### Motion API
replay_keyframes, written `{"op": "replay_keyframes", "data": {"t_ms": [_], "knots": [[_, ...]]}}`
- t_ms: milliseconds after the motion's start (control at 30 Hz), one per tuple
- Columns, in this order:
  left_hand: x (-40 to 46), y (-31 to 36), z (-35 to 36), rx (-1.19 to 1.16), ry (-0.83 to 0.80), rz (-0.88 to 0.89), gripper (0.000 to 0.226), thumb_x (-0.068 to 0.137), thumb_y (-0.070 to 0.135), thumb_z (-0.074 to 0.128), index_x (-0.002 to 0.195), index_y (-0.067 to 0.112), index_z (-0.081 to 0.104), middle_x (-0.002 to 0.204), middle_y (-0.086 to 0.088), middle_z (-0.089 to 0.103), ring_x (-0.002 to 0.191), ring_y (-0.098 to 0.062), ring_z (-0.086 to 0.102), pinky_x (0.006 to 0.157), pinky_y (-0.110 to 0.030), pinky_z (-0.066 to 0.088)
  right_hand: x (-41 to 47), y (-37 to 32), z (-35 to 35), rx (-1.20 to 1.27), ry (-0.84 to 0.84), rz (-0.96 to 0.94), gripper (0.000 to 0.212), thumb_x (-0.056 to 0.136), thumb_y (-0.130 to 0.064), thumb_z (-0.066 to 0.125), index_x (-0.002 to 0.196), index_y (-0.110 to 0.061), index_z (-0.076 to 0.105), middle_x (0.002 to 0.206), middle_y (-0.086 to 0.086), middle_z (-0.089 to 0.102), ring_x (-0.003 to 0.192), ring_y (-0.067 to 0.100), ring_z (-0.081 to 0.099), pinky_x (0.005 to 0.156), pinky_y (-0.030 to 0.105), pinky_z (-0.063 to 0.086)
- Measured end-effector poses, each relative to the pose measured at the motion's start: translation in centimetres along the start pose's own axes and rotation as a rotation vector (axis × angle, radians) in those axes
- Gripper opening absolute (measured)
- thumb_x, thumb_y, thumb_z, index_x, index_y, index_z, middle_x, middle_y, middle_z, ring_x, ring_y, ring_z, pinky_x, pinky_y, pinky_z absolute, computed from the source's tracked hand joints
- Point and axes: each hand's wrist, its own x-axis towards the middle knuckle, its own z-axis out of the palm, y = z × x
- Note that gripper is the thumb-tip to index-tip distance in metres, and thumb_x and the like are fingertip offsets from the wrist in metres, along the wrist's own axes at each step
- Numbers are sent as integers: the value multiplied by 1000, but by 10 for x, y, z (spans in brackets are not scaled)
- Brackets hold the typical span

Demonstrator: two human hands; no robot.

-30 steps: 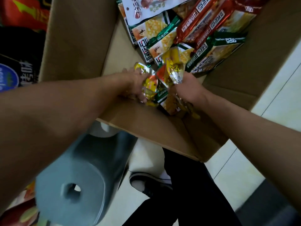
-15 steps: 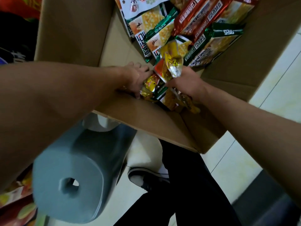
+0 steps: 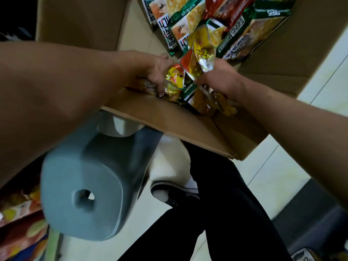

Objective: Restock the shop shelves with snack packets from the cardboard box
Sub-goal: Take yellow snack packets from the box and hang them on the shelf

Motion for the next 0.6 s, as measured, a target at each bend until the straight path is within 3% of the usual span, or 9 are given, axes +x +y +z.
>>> {"op": "replay_keyframes", "data": {"t_ms": [100, 267, 367, 433, 500, 533, 600], "knots": [[1, -1, 2, -122, -28, -2, 110, 56, 17, 95, 144, 8, 30, 137, -16, 50, 120, -36, 54, 102, -45, 48, 1, -1, -1, 20, -8, 33, 41, 79, -23, 72, 117, -18, 61, 108, 5, 68, 97, 23, 65, 88, 43, 55], [5, 16, -3, 39, -135, -79, 98, 60, 28, 94, 139, 3, 43, 128, -18, 62, 101, -31, 63, 97, -48, 52, 2, 0, 0, 29, -26, 14, 34, 81, -20, 72, 113, -18, 61, 105, 4, 67, 96, 22, 64, 79, 36, 54], [11, 23, 2, 55, -208, -50, 84, 66, 20, 91, 135, 2, 46, 125, -19, 64, 109, -37, 63, 100, -49, 50, 4, 0, 1, 24, -22, 17, 36, 80, -19, 73, 115, -17, 62, 107, 4, 68, 97, 22, 64, 85, 37, 54], [8, 23, 3, 69, -224, -51, 61, 71, 15, 87, 122, 2, 56, 114, -19, 67, 98, -35, 66, 89, -46, 55, 5, 0, 2, 4, -17, 14, 36, 81, -18, 73, 115, -17, 61, 109, 4, 67, 99, 23, 63, 89, 38, 53], [2, 24, -2, 86, -153, -21, 32, 73, 16, 84, 96, 8, 63, 97, -15, 66, 78, -27, 62, 73, -37, 54, 4, 0, 3, -4, -20, 1, 34, 82, -17, 71, 115, -18, 61, 109, 5, 67, 99, 23, 62, 90, 39, 52], [-1, 25, -4, 104, -112, 0, 30, 74, 19, 82, 95, 9, 63, 95, -15, 66, 76, -26, 59, 73, -37, 54, 2, 0, 3, -4, -20, 2, 35, 82, -17, 70, 116, -18, 60, 109, 5, 67, 100, 23, 62, 91, 40, 52], [-8, 25, -6, 145, -65, 10, 50, 74, 24, 81, 116, 6, 60, 105, -16, 67, 85, -27, 59, 83, -41, 55, -2, -1, 0, 8, -7, 18, 36, 83, -17, 69, 118, -16, 59, 109, 7, 66, 99, 24, 63, 90, 40, 53]]}}
